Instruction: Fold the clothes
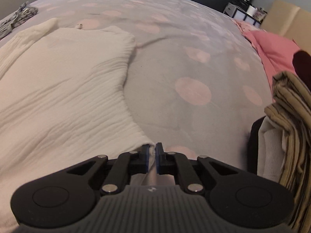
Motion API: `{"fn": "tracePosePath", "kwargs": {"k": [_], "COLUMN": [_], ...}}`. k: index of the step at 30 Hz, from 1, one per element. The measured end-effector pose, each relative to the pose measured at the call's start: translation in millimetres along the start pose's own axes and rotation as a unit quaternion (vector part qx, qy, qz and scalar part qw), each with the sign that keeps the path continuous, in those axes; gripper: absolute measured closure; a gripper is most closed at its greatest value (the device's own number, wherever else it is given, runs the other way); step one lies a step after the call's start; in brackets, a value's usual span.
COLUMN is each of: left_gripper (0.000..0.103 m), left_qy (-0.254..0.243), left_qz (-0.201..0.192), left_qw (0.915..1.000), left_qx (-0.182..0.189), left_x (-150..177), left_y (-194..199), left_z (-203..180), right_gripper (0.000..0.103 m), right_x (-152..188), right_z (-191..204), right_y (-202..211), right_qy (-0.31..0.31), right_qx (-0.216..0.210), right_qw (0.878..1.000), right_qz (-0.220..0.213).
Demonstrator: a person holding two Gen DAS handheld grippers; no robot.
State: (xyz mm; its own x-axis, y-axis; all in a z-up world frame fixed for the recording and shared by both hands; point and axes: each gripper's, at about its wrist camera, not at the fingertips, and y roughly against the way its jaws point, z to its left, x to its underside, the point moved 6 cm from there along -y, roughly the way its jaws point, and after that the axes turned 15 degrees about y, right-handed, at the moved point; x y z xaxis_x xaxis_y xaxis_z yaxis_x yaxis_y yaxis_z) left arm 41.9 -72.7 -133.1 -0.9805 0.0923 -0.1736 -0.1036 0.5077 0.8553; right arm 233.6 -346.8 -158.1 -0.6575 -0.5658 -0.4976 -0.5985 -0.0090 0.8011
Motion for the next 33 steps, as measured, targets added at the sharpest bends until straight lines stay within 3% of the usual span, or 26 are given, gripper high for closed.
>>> {"fn": "tracePosePath", "kwargs": {"k": [3, 6, 8, 11, 18, 22, 25, 28, 31, 33], "left_gripper": [0.1, 0.1, 0.099, 0.099, 0.099, 0.099, 0.099, 0.099, 0.099, 0.099], "left_qy": [0.009, 0.023, 0.038, 0.053, 0.053, 0.046, 0.03, 0.026, 0.022, 0.022], "left_qz": [0.021, 0.007, -0.001, -0.012, -0.024, -0.023, -0.027, -0.028, -0.033, -0.035], "left_qw": [0.9997, 0.9997, 0.9992, 0.9979, 0.9983, 0.9987, 0.9989, 0.9989, 0.9987, 0.9985], "left_qx": [0.002, -0.001, 0.013, 0.036, 0.005, -0.007, -0.024, -0.029, -0.033, -0.035], "left_x": [8, 0, -6, -10, -8, -7, -4, -1, 0, 0], "left_y": [-9, -9, -5, 4, 1, -6, -9, -9, -10, -10], "left_z": [1, 4, 7, 8, 16, 18, 17, 18, 16, 16], "right_gripper": [0.095, 0.093, 0.083, 0.081, 0.081, 0.081, 0.079, 0.067, 0.067, 0.068], "right_x": [0, 0, 0, 3, 41, 67, 80, 86, 89, 93], "right_z": [6, 6, 5, 11, 75, 121, 142, 158, 169, 175], "right_y": [-1, 3, 16, 43, 111, 134, 144, 147, 144, 136], "right_qy": [0.011, 0.003, -0.011, -0.017, -0.006, -0.022, -0.057, -0.098, -0.14, -0.146], "right_qx": [0.007, -0.002, -0.002, -0.011, -0.077, -0.135, -0.165, -0.19, -0.22, -0.221], "right_qw": [1.0, 1.0, 1.0, 1.0, 0.996, 0.99, 0.984, 0.976, 0.965, 0.964], "right_qz": [0.002, 0.006, -0.001, -0.022, -0.037, -0.034, -0.036, -0.041, -0.04, -0.029]}}
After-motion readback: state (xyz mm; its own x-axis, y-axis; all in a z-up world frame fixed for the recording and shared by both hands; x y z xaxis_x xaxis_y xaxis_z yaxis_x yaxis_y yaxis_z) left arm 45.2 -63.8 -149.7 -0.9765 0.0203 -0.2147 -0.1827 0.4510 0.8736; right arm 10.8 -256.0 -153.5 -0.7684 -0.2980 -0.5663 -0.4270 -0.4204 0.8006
